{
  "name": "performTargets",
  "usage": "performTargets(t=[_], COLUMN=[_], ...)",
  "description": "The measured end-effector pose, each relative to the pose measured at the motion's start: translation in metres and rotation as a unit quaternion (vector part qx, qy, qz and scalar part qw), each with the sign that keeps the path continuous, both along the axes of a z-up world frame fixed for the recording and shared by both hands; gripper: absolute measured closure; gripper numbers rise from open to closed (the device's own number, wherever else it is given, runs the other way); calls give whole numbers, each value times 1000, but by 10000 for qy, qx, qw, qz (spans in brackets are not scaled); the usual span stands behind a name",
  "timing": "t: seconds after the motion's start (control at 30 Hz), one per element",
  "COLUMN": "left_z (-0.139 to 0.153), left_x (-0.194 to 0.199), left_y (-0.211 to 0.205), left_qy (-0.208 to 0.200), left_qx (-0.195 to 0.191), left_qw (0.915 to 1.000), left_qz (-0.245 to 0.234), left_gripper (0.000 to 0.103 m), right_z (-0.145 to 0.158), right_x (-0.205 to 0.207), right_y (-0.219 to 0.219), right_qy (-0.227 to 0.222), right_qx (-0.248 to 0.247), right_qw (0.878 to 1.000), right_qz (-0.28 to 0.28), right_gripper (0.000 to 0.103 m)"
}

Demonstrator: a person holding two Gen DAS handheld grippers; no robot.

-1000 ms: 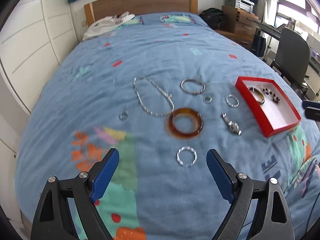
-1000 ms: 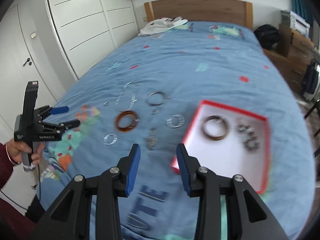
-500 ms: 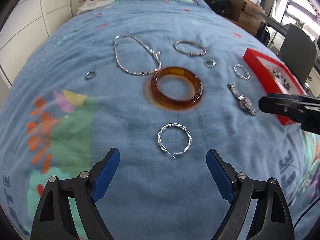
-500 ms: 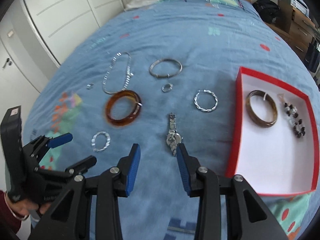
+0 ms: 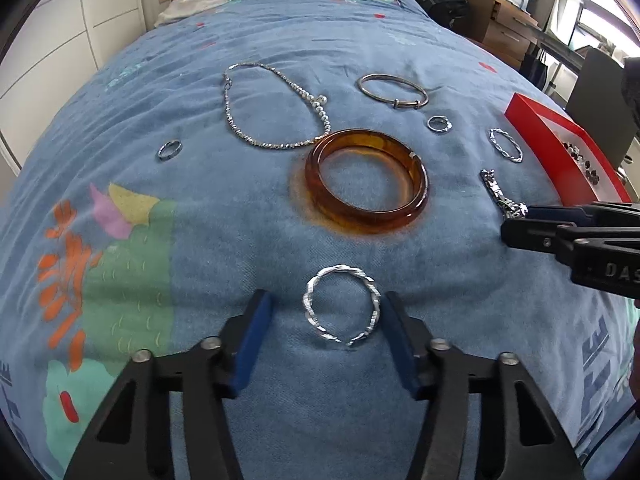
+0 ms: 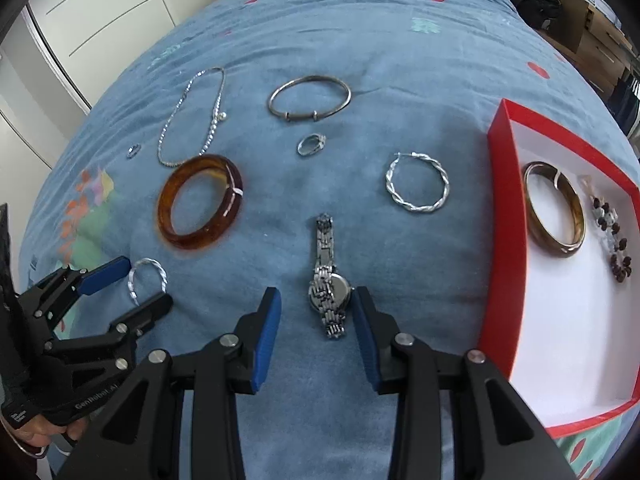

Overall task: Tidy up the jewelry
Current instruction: 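Grasp the twisted silver hoop with left tool while right tool grasps the wristwatch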

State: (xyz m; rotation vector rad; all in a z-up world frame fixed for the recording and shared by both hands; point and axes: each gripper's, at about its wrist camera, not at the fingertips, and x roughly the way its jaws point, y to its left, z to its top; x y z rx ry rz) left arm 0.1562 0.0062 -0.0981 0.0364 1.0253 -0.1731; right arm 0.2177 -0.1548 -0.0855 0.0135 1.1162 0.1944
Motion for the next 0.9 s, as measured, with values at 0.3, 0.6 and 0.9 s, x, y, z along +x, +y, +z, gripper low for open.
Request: performTargets(t=[0.3,0.6,0.9], left_z=[5,15,33], left_x=[-1,-7,-14], left_y=[0,3,0], left_qy=[15,-38,-214], left_qx=[-88,-124,-157], left_qw=[9999,9998,9995], left_qz=[87,172,143], left_gripper=[67,67,67], right_z=[2,20,49], right_x=[-1,-16,-32], right_y=[-5,1,4], right_qy=[-67,-336,-660], right_qx=[165,418,528], right_qw=[9998,9985,9962], right_qz=[34,143,225], right_gripper=[81,82,82])
